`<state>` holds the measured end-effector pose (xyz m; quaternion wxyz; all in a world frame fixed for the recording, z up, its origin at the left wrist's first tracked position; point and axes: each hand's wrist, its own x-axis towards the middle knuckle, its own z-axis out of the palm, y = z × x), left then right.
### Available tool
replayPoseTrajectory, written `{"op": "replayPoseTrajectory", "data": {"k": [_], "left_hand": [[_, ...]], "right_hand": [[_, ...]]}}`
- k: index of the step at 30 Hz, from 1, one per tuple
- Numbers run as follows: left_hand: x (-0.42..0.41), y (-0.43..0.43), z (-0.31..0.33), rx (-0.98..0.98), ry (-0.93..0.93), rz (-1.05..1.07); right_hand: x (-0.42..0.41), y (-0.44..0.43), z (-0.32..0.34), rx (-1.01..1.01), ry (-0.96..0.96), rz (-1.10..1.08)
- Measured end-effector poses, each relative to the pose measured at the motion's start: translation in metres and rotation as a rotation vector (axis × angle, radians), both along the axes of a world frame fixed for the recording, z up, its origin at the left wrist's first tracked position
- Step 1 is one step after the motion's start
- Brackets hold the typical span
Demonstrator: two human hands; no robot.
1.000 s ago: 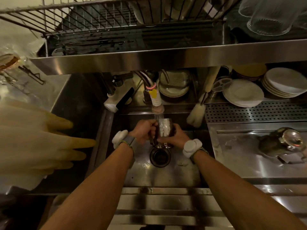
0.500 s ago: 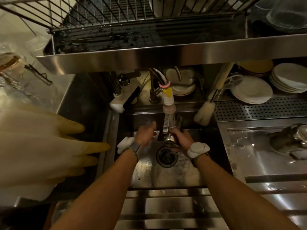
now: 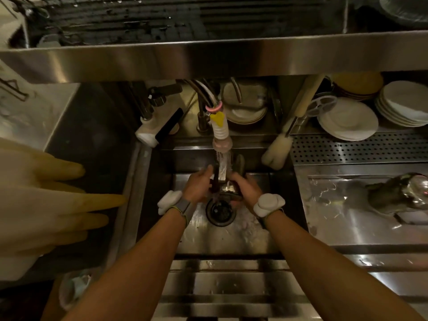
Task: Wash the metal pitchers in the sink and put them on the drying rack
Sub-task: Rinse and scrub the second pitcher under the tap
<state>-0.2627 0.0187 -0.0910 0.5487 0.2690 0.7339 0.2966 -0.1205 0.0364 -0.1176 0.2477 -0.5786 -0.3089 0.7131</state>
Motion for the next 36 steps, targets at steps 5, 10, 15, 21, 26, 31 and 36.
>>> {"op": "replayPoseTrajectory", "data": {"k": [5, 10, 15, 21, 26, 31, 36], "left_hand": [[0.0, 0.002, 0.006, -0.021, -0.007, 0.086], [0.004, 0.001, 0.009, -0.049, -0.005, 0.066], [0.003, -0.001, 0.01, -0.058, -0.029, 0.068], [0.013, 0.0, 0.01, -0.128, -0.222, 0.105], [0.016, 0.004, 0.002, -0.157, -0.266, 0.077], [0.023, 0.01, 0.002, -0.115, -0.155, 0.124], [0.024, 0.011, 0.012, -0.05, -0.197, 0.191]], "right_hand": [[-0.008, 0.004, 0.01, 0.035, -0.056, 0.099], [-0.001, 0.009, 0.012, 0.05, -0.075, -0.011], [-0.002, 0.008, 0.013, 0.003, -0.048, 0.058], [0.0, 0.01, 0.018, -0.162, 0.056, 0.12], [0.008, 0.011, 0.016, -0.124, -0.135, 0.249], [0.015, 0.01, 0.012, -0.123, -0.06, 0.099], [0.009, 0.006, 0.019, -0.03, 0.029, 0.095]]}}
